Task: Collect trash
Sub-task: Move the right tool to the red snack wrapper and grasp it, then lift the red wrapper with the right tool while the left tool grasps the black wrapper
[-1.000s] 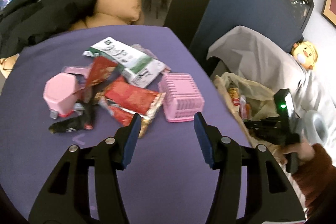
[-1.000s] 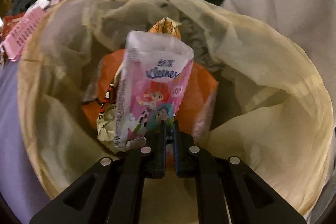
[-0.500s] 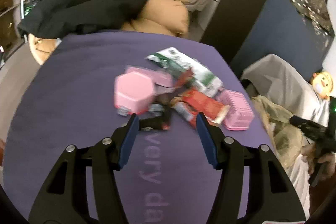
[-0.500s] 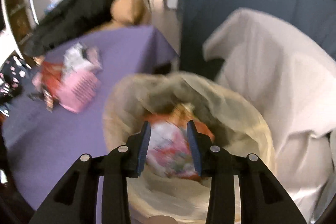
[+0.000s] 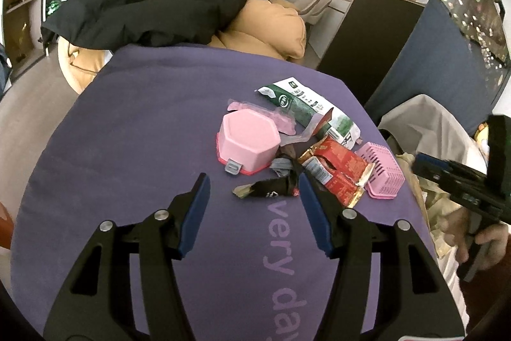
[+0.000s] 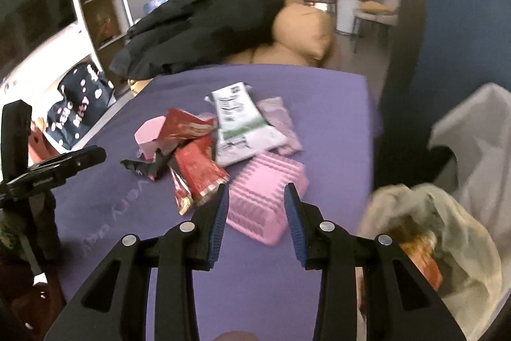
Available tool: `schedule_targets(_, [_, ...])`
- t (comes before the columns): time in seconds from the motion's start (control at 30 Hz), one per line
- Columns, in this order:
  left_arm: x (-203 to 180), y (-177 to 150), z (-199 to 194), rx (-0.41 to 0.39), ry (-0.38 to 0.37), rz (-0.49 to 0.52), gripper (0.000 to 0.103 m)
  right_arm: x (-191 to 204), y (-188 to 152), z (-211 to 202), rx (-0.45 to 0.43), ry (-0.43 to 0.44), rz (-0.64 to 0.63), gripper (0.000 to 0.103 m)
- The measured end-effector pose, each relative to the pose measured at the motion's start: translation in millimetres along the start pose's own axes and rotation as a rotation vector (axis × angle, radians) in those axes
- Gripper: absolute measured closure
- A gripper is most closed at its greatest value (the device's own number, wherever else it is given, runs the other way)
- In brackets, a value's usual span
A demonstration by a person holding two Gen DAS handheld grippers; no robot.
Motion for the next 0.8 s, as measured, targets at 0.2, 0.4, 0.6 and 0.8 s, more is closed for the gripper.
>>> schedule_targets(0.2, [-13.4, -4.8, 6.2, 0.022, -0.059, 0.045, 0.048, 22.9, 5.7, 13.3, 0.011, 0.042, -0.034, 0.069])
schedule_targets(0.4, [2.2, -7.7, 12.6, 0.041, 0.001, 0.0, 0.048, 49.6, 9.0, 23.0, 0.023, 0.083, -0.093, 0.069])
schedule_targets(0.6, [17.9, -5.6, 5.9, 0.032, 0.033, -0.034, 0.048, 79.2, 17.2, 56.8, 0.069, 0.06, -0.219, 0.069])
schedule_targets(0.8, [22.6, -7.0, 5.5, 0.04, 0.035, -0.033, 0.048, 85.1, 3.1, 65.6, 0.11, 0.037, -0.23, 0.069])
Point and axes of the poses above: each gripper's, at about its wrist camera, not at the fingertips, and z roughly the way its jaws point, x to its left, y to its top, the point moved 10 cm from there along z, roughly the way its jaws point, and after that the axes turned 12 degrees about -y, right-handed, at the moved point
